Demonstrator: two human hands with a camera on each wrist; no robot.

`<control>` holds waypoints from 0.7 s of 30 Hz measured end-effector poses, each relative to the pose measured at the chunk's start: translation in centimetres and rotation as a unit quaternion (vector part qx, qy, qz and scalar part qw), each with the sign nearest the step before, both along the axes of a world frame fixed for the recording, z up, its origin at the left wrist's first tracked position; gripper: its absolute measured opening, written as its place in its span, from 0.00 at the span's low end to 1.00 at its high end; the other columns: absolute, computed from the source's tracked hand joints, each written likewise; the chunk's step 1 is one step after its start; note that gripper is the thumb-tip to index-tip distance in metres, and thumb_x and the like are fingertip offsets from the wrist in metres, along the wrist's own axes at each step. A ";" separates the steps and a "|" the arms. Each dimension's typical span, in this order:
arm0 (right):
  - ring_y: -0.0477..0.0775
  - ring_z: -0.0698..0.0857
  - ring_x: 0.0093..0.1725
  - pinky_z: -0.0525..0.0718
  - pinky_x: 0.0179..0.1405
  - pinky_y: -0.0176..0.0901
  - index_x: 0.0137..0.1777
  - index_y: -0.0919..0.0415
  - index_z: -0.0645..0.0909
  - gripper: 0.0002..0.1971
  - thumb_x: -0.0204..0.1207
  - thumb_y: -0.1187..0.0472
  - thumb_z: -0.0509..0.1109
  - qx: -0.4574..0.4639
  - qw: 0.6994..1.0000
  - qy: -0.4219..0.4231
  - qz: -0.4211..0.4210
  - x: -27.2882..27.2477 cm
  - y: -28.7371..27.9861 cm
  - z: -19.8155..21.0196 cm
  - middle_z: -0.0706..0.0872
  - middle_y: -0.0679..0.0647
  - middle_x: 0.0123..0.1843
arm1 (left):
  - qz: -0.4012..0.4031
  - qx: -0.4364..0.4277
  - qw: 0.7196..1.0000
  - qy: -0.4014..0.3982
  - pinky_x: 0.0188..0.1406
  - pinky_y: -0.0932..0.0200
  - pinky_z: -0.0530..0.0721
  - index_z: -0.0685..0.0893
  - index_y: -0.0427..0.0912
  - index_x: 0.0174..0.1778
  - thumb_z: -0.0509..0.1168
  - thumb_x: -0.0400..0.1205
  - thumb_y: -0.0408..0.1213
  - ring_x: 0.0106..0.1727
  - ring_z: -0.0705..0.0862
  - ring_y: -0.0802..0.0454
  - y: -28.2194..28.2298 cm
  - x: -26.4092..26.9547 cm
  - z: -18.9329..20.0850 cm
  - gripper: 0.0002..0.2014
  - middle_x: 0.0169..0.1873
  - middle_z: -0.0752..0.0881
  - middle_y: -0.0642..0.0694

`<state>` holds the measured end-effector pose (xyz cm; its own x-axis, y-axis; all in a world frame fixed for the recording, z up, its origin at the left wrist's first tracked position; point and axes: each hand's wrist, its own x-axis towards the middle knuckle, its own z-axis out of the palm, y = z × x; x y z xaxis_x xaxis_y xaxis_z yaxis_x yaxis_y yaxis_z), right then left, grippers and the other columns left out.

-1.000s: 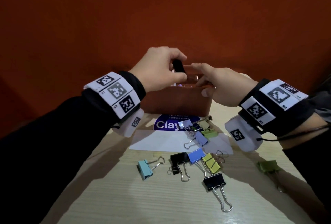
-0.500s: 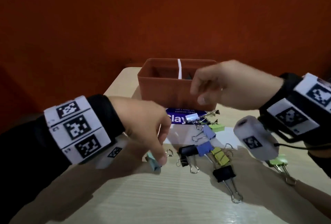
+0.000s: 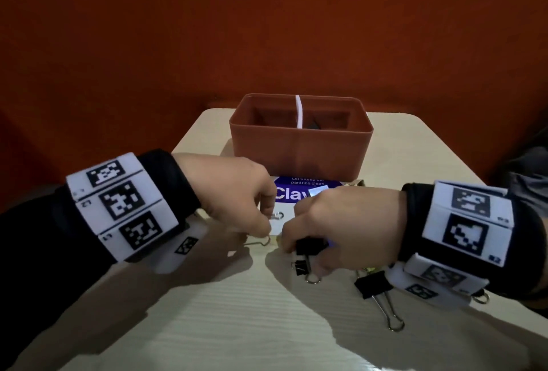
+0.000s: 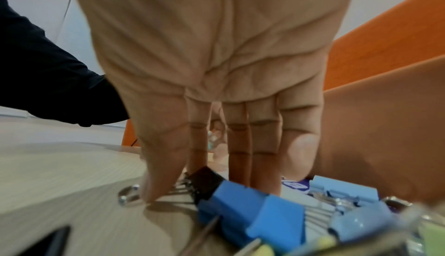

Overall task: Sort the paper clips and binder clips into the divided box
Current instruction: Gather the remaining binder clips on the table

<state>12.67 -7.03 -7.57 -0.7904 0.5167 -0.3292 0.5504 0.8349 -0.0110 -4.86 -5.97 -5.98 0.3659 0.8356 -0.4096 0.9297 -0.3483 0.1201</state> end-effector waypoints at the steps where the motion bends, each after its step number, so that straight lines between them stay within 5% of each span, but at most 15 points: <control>1: 0.46 0.73 0.49 0.78 0.46 0.44 0.67 0.40 0.74 0.22 0.74 0.50 0.71 -0.009 1.000 0.006 0.003 0.0 -0.1 -0.1 0.79 0.45 0.58 | 0.010 0.000 1.000 -0.010 0.41 0.56 0.86 0.87 0.54 0.45 0.70 0.75 0.51 0.39 0.86 0.58 0.3 -0.3 0.2 0.08 0.39 0.88 0.55; 4: 0.48 0.74 0.50 0.80 0.51 0.49 0.67 0.39 0.74 0.21 0.76 0.53 0.70 -0.023 1.000 0.009 0.017 -0.1 -0.6 -0.4 0.76 0.45 0.61 | 0.032 -0.006 0.999 -0.037 0.43 0.53 0.87 0.87 0.51 0.42 0.72 0.73 0.50 0.41 0.88 0.53 1.0 -1.0 0.4 0.08 0.39 0.90 0.52; 10: 0.54 0.79 0.44 0.81 0.41 0.49 0.50 0.54 0.79 0.09 0.73 0.67 0.67 -0.031 0.997 0.037 0.064 -0.1 -1.0 -0.5 0.78 0.52 0.53 | 0.034 0.023 0.991 -0.131 0.28 0.68 0.79 0.88 0.52 0.43 0.75 0.74 0.47 0.31 0.87 0.62 1.6 -0.9 1.0 0.06 0.28 0.89 0.59; 17: 0.49 0.76 0.40 0.75 0.35 0.41 0.41 0.57 0.80 0.07 0.68 0.69 0.72 -0.078 0.994 0.067 0.034 -0.5 0.1 -0.7 0.80 0.52 0.46 | 0.038 0.125 0.939 -0.319 0.31 0.66 0.82 0.88 0.49 0.44 0.77 0.72 0.44 0.28 0.86 0.59 2.8 0.9 2.9 0.08 0.23 0.85 0.62; 21: 0.50 0.80 0.41 0.81 0.41 0.47 0.38 0.53 0.76 0.10 0.68 0.66 0.74 -0.108 0.991 0.081 0.017 -0.2 0.5 -0.6 0.83 0.49 0.39 | 0.036 0.257 0.901 -0.347 0.38 0.67 0.82 0.87 0.54 0.43 0.79 0.70 0.46 0.37 0.85 0.63 4.5 2.6 2.6 0.10 0.40 0.86 0.59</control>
